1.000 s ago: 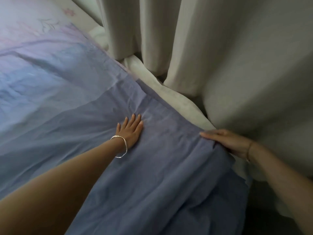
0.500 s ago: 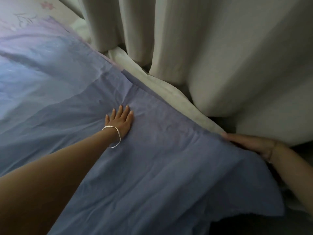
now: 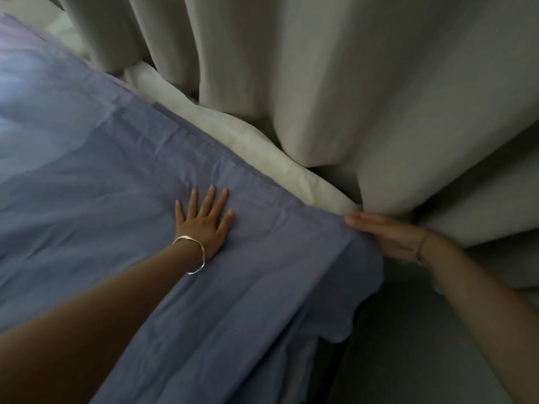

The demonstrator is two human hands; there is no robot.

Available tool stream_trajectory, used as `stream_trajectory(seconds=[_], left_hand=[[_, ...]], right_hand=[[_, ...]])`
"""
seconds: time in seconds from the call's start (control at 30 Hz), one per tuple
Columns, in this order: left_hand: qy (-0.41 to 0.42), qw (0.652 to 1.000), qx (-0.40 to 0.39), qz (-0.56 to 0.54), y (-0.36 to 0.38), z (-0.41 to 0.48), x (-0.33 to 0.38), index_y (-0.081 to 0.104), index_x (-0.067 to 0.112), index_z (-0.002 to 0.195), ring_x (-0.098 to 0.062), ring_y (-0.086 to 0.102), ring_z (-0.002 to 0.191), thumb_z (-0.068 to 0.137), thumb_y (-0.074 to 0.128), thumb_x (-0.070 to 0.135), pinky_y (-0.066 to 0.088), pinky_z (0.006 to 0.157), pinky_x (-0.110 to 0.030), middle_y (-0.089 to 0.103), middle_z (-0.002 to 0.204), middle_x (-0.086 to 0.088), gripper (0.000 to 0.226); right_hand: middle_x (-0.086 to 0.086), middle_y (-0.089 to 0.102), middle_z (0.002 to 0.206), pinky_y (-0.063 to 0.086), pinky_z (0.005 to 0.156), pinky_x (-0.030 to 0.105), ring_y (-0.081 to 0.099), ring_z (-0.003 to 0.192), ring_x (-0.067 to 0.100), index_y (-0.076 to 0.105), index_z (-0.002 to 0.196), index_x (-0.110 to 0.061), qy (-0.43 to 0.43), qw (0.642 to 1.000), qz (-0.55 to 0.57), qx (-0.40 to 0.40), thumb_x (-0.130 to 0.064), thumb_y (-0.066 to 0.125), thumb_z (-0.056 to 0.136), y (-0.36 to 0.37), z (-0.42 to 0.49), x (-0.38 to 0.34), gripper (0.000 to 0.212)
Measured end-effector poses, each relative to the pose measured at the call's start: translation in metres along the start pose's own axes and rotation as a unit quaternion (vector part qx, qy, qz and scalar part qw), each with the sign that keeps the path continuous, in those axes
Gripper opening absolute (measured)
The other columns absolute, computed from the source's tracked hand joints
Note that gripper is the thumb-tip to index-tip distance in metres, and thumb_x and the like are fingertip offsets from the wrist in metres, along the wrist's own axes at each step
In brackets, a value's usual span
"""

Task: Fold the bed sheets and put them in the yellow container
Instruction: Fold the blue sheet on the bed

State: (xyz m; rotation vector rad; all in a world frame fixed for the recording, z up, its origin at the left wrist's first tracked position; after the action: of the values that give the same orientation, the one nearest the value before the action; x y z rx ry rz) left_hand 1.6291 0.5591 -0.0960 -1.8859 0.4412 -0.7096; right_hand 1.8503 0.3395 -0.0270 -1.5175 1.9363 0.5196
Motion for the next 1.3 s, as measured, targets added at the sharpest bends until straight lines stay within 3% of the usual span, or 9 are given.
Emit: stream_trajectory(seconds=[0.13, 0.27, 0.4, 0.63, 0.73, 0.8, 0.93, 1.1, 1.3], left_hand=[[-0.019, 1.000, -0.009, 0.006, 0.000, 0.000, 0.002, -0.007, 0.040, 0.147, -0.022, -0.016, 0.144, 0.096, 0.014, 0.054, -0.013, 0.114, -0.049, -0.009, 0.157, 0.011, 0.056], [-0.010, 0.996, -0.004, -0.094, 0.000, -0.021, 0.029, 0.001, 0.040, 0.147, -0.022, -0.009, 0.145, 0.097, 0.014, 0.053, -0.010, 0.116, -0.046, -0.001, 0.158, 0.009, 0.054], [0.053, 0.993, -0.046, -0.096, 0.020, -0.058, 0.066, -0.002, 0.044, 0.145, -0.019, -0.011, 0.145, 0.087, 0.001, 0.059, -0.011, 0.115, -0.044, -0.003, 0.156, 0.016, 0.060], [0.056, 0.992, -0.112, -0.029, 0.028, -0.048, 0.061, -0.006, 0.038, 0.147, -0.025, -0.013, 0.144, 0.100, 0.007, 0.041, -0.008, 0.116, -0.048, -0.012, 0.157, 0.011, 0.049], [0.056, 0.993, -0.108, -0.006, 0.029, -0.049, 0.061, -0.006, 0.037, 0.148, -0.027, -0.013, 0.144, 0.101, 0.009, 0.040, -0.008, 0.115, -0.049, -0.013, 0.157, 0.010, 0.050], [0.053, 0.994, -0.096, 0.000, 0.029, -0.048, 0.061, -0.006, 0.037, 0.148, -0.027, -0.013, 0.144, 0.101, 0.011, 0.040, -0.007, 0.115, -0.049, -0.013, 0.157, 0.010, 0.050], [0.057, 0.995, -0.080, 0.019, 0.034, -0.046, 0.060, -0.007, 0.037, 0.148, -0.028, -0.012, 0.144, 0.101, 0.013, 0.039, -0.006, 0.114, -0.050, -0.013, 0.157, 0.010, 0.051], [0.038, 0.996, -0.076, -0.002, 0.037, -0.045, 0.061, -0.002, 0.041, 0.148, -0.025, -0.011, 0.145, 0.099, 0.011, 0.046, -0.008, 0.115, -0.049, -0.009, 0.157, 0.012, 0.050], [0.077, 0.995, -0.040, -0.039, 0.021, -0.056, 0.059, 0.013, 0.034, 0.149, -0.024, 0.005, 0.146, 0.100, 0.014, 0.045, 0.002, 0.117, -0.045, 0.010, 0.158, 0.004, 0.050]], right_hand=[[-0.007, 0.074, 0.093, 0.053, 0.064, 0.015, 0.070, 0.085, 0.004, 0.063, 0.106, -0.018, 0.060, 0.996, 0.007, -0.058, -0.041, 0.084, 0.052, 0.020, -0.012, 0.037, 0.062], [0.000, 0.073, 0.104, 0.054, 0.081, 0.024, 0.068, 0.097, 0.013, 0.066, 0.112, -0.012, 0.066, 0.996, -0.047, -0.048, -0.054, 0.090, 0.032, 0.016, -0.016, 0.057, 0.094], [0.011, 0.069, 0.111, 0.051, 0.092, 0.036, 0.066, 0.101, 0.021, 0.063, 0.116, -0.009, 0.015, 0.992, 0.121, 0.024, -0.043, 0.082, 0.060, -0.006, -0.040, 0.053, 0.069], [0.012, 0.072, 0.105, 0.058, 0.065, 0.041, 0.071, 0.087, 0.027, 0.071, 0.108, -0.017, -0.069, 0.858, 0.500, 0.099, -0.072, 0.042, 0.074, 0.038, -0.067, 0.108, 0.070], [0.004, 0.075, 0.093, 0.059, 0.064, 0.036, 0.072, 0.084, 0.020, 0.074, 0.099, -0.021, -0.132, 0.797, 0.581, 0.096, -0.070, 0.066, 0.060, 0.075, -0.068, 0.140, 0.064], [-0.001, 0.075, 0.089, 0.058, 0.067, 0.032, 0.072, 0.083, 0.015, 0.073, 0.092, -0.023, -0.141, 0.799, 0.575, 0.101, -0.061, 0.082, 0.048, 0.093, -0.067, 0.157, 0.059], [0.008, 0.068, 0.116, 0.057, 0.073, 0.030, 0.070, 0.093, 0.017, 0.061, 0.115, -0.017, -0.071, 0.870, 0.472, 0.127, -0.025, 0.063, 0.081, 0.109, -0.057, 0.163, 0.035], [0.010, 0.068, 0.106, 0.051, 0.072, 0.032, 0.064, 0.090, 0.023, 0.060, 0.117, -0.012, -0.043, 0.849, 0.412, 0.327, -0.040, 0.068, 0.081, 0.043, -0.050, 0.174, 0.047], [0.007, 0.066, 0.120, 0.052, 0.085, 0.040, 0.061, 0.111, 0.027, 0.057, 0.124, -0.025, -0.004, 0.824, 0.543, 0.162, -0.059, 0.058, 0.082, 0.161, -0.055, 0.200, 0.053]])
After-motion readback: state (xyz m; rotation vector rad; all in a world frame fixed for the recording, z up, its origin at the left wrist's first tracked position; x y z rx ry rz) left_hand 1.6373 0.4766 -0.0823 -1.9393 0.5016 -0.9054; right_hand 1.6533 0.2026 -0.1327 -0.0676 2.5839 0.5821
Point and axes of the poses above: each hand's wrist, its own z-axis towards the middle knuckle, its own y-axis out of the palm, x = y × z, the point moved 6 cm from there along z, towards the middle knuckle
